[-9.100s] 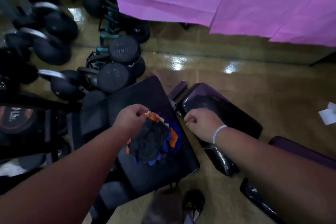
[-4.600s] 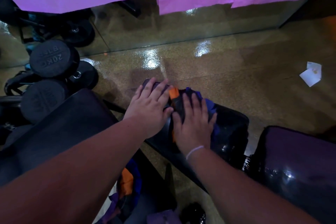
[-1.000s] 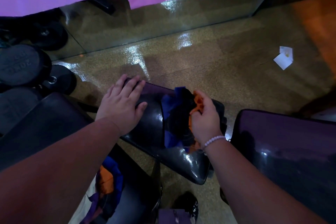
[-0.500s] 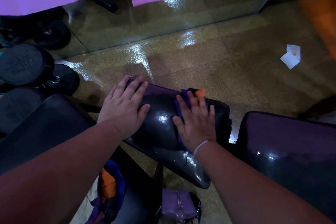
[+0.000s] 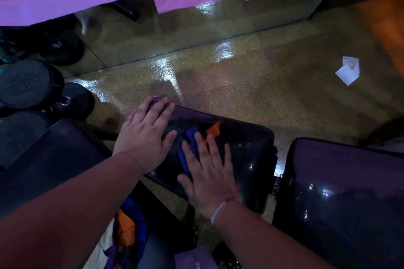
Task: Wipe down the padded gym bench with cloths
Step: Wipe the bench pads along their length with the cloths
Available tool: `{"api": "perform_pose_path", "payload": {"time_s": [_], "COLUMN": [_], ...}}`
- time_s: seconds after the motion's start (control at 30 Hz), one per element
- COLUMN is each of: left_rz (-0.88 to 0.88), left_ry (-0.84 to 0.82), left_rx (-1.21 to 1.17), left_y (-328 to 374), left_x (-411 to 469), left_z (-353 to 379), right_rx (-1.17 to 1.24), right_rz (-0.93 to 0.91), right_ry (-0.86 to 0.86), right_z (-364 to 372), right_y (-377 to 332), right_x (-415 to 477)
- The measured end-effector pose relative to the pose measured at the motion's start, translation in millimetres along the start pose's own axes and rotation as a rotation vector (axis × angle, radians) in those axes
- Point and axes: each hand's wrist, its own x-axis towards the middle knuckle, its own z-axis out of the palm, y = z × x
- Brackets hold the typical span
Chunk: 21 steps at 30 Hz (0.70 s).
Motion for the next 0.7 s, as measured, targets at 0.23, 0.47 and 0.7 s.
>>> {"api": "perform_pose_path", "payload": {"time_s": [0.23,0.47,0.7], "left_rz": [-0.005,-0.016,-0.014], "left_ry": [0.014,0.02,0.017], "left_rx": [-0.01,-0.009,0.0], "left_y": [0,1,1], "left_x": [-1,-2,-1], "left_z": [-1,-1,1], "right_rx": [0.069,0.503,0.121], "right_rz": [0.195,0.665,0.641], "right_ry": [-0.009,0.023,-0.076], "right_z": [23,13,-11], "right_y": [67,119,74], "right_x": [-39,5,53]}}
